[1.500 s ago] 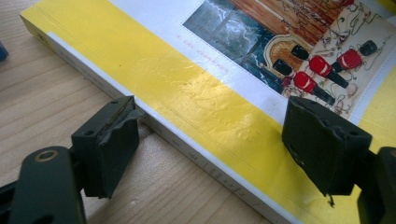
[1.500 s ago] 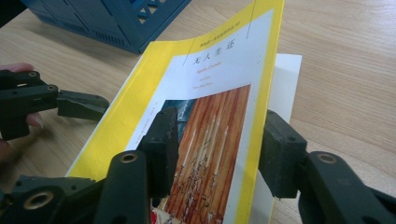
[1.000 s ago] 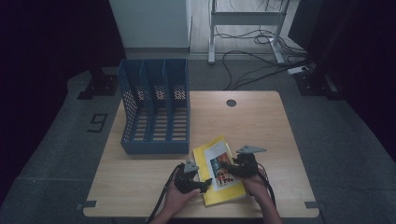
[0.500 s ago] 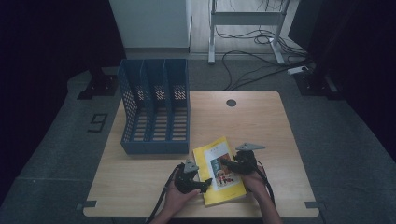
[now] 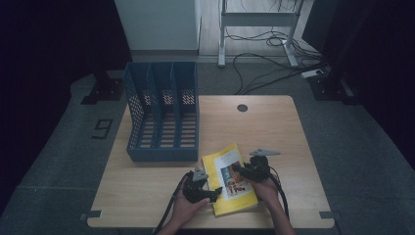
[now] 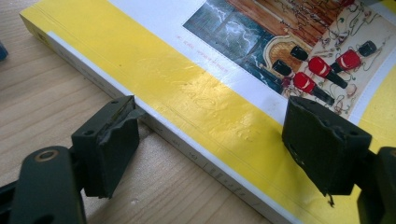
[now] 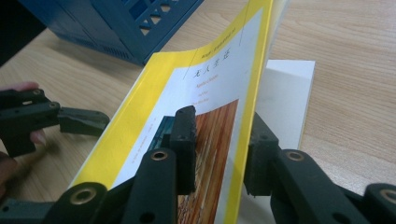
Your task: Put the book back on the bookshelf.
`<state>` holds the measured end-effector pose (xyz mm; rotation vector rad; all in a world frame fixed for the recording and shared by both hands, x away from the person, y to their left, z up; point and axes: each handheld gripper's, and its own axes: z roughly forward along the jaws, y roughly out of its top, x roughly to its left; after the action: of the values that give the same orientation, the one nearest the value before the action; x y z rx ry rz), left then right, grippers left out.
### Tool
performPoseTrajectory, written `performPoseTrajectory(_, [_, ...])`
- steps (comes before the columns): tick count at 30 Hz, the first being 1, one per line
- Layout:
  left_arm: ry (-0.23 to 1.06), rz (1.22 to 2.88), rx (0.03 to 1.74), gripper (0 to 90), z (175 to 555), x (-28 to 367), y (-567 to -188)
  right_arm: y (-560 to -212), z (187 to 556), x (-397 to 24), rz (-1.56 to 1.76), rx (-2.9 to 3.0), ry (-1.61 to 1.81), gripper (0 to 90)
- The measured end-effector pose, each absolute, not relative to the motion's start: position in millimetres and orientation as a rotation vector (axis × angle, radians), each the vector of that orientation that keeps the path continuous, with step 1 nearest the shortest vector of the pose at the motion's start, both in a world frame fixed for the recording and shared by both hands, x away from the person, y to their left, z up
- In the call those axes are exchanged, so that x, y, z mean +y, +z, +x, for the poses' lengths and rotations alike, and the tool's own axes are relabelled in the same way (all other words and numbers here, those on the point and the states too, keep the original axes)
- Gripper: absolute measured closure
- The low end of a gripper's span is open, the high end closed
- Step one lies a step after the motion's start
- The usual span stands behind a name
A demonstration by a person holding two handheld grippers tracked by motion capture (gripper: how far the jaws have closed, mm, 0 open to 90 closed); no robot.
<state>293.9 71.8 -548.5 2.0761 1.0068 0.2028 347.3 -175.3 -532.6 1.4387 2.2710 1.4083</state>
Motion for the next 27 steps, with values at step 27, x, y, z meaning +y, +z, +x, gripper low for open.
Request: performPoseTrajectory(27, [0.194, 2.074, 1.011, 18.6, 294.4, 72.3, -548.5, -530.4, 345.1, -176.2, 1.391, 2.252, 1.517, 84.9])
